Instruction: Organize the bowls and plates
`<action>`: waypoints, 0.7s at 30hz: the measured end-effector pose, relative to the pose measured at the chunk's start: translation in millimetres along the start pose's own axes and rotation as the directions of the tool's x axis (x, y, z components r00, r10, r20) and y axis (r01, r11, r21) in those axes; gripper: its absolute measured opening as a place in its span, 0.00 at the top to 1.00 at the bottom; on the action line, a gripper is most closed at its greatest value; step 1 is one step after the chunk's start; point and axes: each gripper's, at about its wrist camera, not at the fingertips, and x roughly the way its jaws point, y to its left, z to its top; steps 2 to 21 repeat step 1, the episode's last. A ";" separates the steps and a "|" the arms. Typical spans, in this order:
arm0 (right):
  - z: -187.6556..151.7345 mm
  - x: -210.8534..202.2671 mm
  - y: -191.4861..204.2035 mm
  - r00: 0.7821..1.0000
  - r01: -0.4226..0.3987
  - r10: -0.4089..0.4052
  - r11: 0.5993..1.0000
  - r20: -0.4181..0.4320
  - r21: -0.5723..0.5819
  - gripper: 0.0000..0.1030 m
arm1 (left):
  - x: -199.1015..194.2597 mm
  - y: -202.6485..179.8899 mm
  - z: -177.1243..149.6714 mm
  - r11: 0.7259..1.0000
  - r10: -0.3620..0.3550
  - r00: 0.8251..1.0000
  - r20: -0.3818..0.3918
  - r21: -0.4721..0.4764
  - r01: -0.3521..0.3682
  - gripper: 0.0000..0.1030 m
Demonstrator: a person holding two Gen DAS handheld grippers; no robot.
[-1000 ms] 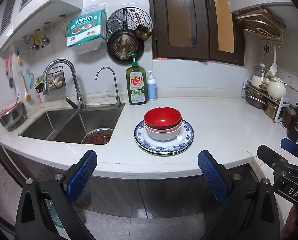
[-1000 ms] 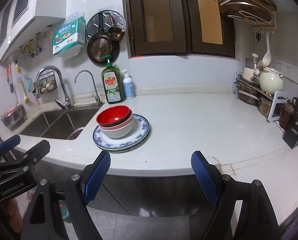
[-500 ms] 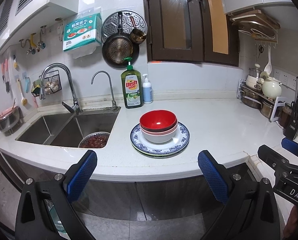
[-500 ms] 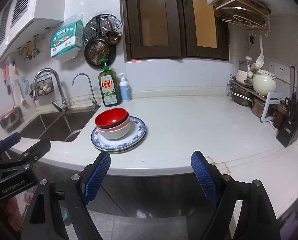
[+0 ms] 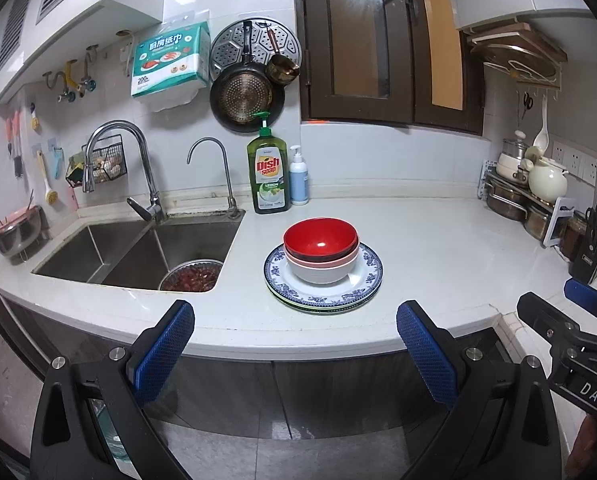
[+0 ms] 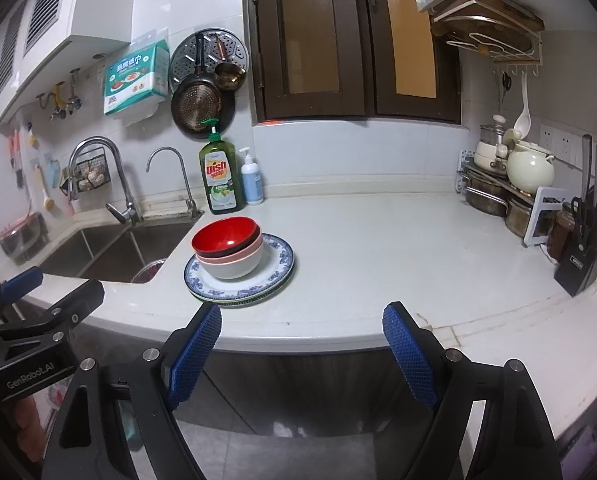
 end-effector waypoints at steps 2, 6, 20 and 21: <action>0.2 0.1 -0.4 1.000 -0.003 0.003 1.000 -0.001 -0.001 0.19 | 0.1 0.4 0.2 1.000 0.003 1.000 0.001 0.000 -0.003 0.00; 0.2 0.1 -0.4 1.000 -0.003 0.003 1.000 -0.001 -0.001 0.19 | 0.1 0.4 0.2 1.000 0.003 1.000 0.001 0.000 -0.003 0.00; 0.2 0.1 -0.4 1.000 -0.003 0.003 1.000 -0.001 -0.001 0.19 | 0.1 0.4 0.2 1.000 0.003 1.000 0.001 0.000 -0.003 0.00; 0.2 0.1 -0.4 1.000 -0.003 0.003 1.000 -0.001 -0.001 0.19 | 0.1 0.4 0.2 1.000 0.003 1.000 0.001 0.000 -0.003 0.00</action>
